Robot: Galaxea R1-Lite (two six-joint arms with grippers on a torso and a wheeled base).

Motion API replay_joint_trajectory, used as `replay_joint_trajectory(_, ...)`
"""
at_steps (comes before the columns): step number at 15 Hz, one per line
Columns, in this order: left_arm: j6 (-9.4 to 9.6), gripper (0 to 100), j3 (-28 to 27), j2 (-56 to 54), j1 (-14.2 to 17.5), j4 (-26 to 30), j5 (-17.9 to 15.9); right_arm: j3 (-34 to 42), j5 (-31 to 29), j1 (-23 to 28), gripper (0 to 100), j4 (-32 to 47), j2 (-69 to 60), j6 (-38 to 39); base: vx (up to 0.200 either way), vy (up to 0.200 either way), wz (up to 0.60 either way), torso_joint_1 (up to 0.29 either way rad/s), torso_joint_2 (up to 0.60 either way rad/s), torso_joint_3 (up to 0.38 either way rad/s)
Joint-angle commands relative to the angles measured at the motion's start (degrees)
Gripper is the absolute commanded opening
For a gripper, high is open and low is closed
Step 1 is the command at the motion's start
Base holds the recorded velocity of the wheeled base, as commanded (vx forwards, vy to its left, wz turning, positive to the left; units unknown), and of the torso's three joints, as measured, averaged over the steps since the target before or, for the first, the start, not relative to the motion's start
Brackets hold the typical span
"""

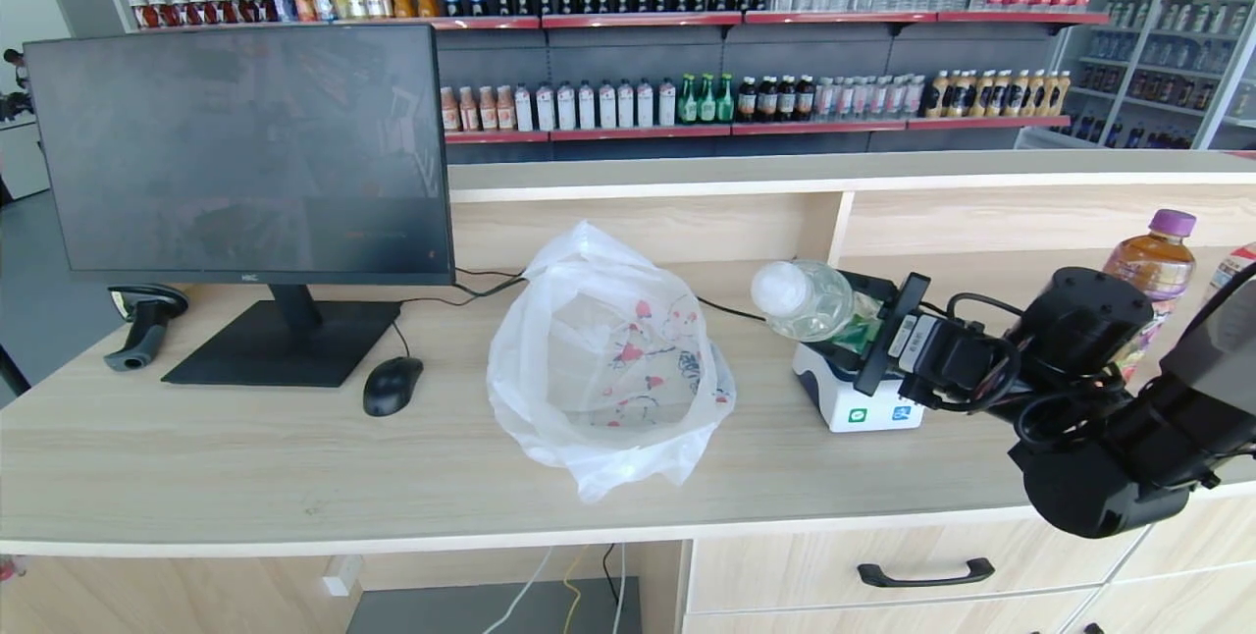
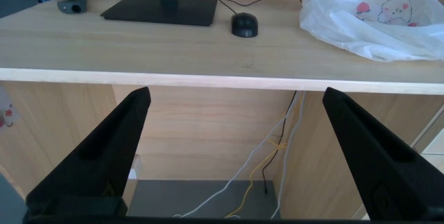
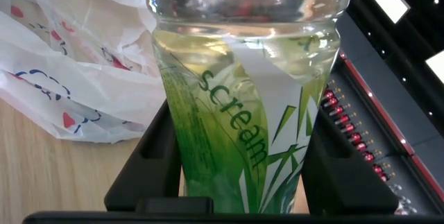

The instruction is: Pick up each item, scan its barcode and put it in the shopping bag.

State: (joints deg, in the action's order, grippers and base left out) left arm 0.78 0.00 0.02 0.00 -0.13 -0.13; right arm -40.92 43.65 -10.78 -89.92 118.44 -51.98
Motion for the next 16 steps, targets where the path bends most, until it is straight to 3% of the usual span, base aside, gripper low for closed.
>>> replay_joint_trajectory(1, 0.01, 100, 0.0, -0.02, 0.0, 0.05, -0.04, 0.05, 0.03, -0.12, 0, -0.08, -0.67, 0.13, 0.0, 0.0, 0.0, 0.0, 0.0, 0.0)
replay_joint_trajectory(7, 0.01, 100, 0.0, -0.02, 0.0, -0.04, -0.04, -0.21, -0.76, -1.79, 0, -0.08, -4.98, 3.03, 0.0, 0.0, 0.0, 0.0, 0.0, 0.0)
replay_joint_trajectory(11, 0.01, 100, 0.0, -0.02, 0.0, -0.04, -0.04, 1.37, -10.78, -7.68, 0, -0.08, -11.83, 10.06, 0.0, 0.0, 0.0, 0.0, 0.0, 0.0)
replay_joint_trajectory(14, 0.01, 100, 0.0, -0.02, 0.0, -0.04, 0.05, 1.72, -25.99, -16.03, 0, -0.08, -15.35, 17.79, 0.0, 0.0, 0.0, 0.0, 0.0, 0.0)
replay_joint_trajectory(16, 0.1, 100, 0.0, -0.02, -0.09, 0.05, -0.04, 2.52, -29.06, -17.7, 0, -0.08, -16.84, 22.01, 0.0, 0.0, 0.0, 0.0, 0.0, 0.0)
